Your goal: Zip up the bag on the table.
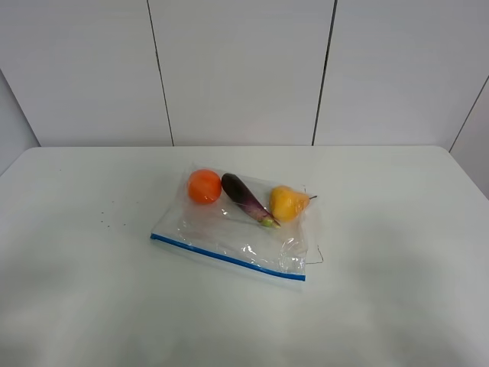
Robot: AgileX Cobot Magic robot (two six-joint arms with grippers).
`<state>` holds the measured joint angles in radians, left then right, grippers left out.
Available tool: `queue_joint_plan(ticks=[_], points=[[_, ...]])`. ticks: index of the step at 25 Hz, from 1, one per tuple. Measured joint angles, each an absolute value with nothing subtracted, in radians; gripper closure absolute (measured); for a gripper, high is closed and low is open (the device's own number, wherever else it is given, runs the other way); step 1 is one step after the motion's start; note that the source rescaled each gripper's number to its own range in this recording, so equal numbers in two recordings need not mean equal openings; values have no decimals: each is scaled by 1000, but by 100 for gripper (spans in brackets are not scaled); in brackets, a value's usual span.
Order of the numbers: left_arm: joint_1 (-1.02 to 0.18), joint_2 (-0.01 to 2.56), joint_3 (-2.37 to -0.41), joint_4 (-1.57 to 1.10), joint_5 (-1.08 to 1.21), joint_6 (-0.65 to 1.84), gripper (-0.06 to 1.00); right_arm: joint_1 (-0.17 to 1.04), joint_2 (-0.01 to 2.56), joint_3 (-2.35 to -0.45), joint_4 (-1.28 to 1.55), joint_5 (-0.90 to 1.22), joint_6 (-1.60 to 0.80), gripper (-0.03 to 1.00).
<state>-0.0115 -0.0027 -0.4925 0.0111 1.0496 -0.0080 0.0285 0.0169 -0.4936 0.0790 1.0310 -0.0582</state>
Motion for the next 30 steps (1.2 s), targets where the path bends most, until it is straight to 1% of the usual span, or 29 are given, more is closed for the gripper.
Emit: queue_joint_plan(ticks=[8, 30], points=[[-12, -3, -492, 11, 1050, -8, -5, -18, 8, -494, 81, 1031, -58, 0], [-12, -3, -492, 11, 1050, -8, -5, -18, -4, -494, 82, 1031, -58, 0]])
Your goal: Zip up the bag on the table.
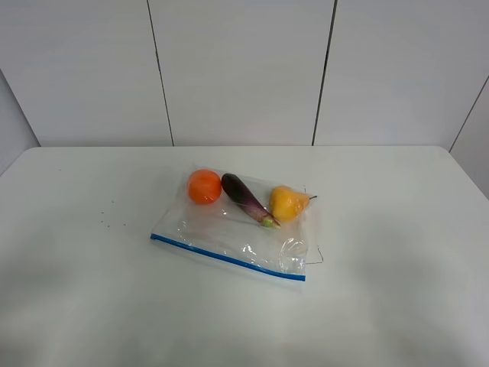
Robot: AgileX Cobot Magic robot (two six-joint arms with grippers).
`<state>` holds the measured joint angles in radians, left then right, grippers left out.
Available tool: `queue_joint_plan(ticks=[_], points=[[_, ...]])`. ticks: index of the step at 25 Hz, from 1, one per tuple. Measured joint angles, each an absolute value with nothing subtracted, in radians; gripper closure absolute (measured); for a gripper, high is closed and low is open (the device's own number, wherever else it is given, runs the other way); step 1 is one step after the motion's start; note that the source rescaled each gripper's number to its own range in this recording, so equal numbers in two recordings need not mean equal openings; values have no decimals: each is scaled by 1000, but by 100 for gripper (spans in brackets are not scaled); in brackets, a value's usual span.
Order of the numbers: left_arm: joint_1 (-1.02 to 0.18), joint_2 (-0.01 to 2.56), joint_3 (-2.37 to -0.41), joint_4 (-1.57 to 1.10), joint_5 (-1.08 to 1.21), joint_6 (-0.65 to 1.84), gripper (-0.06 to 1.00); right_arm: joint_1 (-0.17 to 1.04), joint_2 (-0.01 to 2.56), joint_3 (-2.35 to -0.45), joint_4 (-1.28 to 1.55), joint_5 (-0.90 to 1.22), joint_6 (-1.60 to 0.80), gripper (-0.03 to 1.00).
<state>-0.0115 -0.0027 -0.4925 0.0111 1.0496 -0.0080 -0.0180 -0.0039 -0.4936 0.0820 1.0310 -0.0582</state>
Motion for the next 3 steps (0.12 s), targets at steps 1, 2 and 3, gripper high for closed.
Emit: queue_joint_plan(ticks=[1, 2, 3], points=[[-12, -3, -492, 11, 1050, -8, -5, -18, -4, -494, 82, 1031, -58, 0], [-12, -3, -492, 11, 1050, -8, -5, -18, -4, -494, 82, 1031, -58, 0], [-12, -3, -492, 11, 1050, -8, -5, -18, -4, -494, 82, 1031, -58, 0]])
